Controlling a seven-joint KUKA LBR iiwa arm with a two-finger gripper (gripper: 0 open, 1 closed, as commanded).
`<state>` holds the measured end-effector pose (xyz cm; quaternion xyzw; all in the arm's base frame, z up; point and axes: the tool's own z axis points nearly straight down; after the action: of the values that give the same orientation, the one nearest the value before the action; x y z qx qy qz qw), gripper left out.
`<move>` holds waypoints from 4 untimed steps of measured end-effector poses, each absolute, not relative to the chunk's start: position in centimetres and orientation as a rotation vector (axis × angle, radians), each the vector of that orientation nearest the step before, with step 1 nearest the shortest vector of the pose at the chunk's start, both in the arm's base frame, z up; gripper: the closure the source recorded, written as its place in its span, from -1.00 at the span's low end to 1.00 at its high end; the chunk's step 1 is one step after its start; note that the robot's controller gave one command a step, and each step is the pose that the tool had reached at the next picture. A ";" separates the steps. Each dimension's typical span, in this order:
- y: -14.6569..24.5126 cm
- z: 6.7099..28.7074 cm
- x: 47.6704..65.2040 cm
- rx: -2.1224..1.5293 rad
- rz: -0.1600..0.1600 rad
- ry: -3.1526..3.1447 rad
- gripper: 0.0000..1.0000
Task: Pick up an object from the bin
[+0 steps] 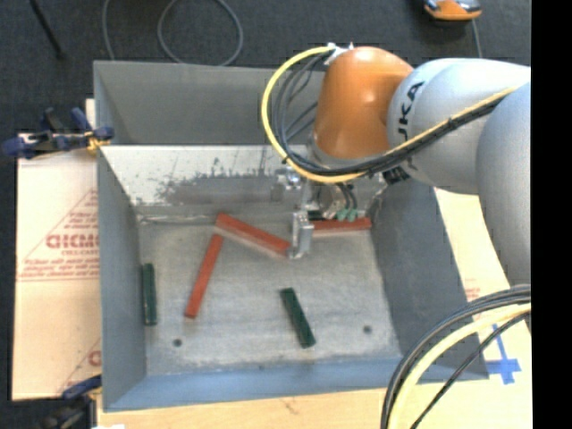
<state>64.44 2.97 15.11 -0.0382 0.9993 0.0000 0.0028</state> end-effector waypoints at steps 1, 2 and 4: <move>6.8 6.6 64.4 -0.157 0.003 3.140 -1.00; 6.6 7.1 64.6 -0.151 0.002 3.132 1.00; 9.6 23.5 63.2 -0.318 0.000 3.120 -1.00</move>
Offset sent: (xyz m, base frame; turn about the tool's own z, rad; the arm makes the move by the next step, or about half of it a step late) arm 0.0005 0.0371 -0.0811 -0.0193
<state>63.20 9.61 23.51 -0.1014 0.9948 0.0000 0.0026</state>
